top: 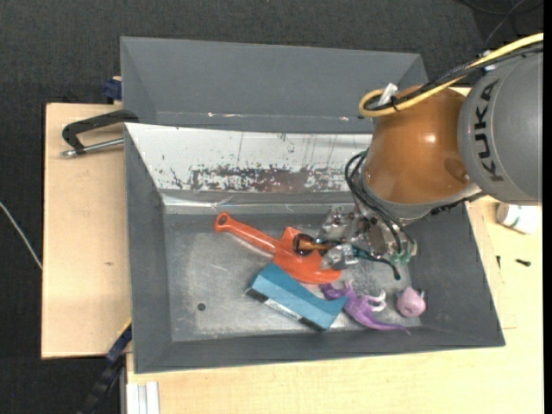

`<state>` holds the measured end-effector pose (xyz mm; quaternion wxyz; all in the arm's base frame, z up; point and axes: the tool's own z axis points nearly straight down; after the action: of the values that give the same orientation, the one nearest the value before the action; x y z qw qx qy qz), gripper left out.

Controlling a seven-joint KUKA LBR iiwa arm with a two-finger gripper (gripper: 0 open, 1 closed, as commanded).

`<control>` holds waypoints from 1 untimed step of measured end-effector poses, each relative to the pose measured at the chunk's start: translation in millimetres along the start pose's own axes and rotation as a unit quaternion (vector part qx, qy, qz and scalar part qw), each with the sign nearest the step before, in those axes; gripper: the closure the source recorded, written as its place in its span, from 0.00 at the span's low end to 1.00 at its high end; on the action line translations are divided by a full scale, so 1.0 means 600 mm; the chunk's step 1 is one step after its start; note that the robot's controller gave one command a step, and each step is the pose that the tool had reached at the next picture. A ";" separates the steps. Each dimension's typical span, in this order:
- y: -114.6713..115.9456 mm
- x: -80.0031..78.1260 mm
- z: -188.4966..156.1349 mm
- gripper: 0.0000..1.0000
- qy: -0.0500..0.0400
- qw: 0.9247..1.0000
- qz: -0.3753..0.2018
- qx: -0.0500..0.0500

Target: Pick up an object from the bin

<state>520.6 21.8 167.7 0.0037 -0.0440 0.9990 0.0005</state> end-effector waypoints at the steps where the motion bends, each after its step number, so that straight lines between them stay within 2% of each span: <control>1: -0.007 0.012 0.005 1.00 0.002 1.000 -0.003 0.000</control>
Offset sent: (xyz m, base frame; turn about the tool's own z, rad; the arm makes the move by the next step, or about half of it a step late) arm 0.0163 -0.0073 0.0763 -0.0148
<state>514.0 17.3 164.7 0.0013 -0.0471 0.9989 0.0007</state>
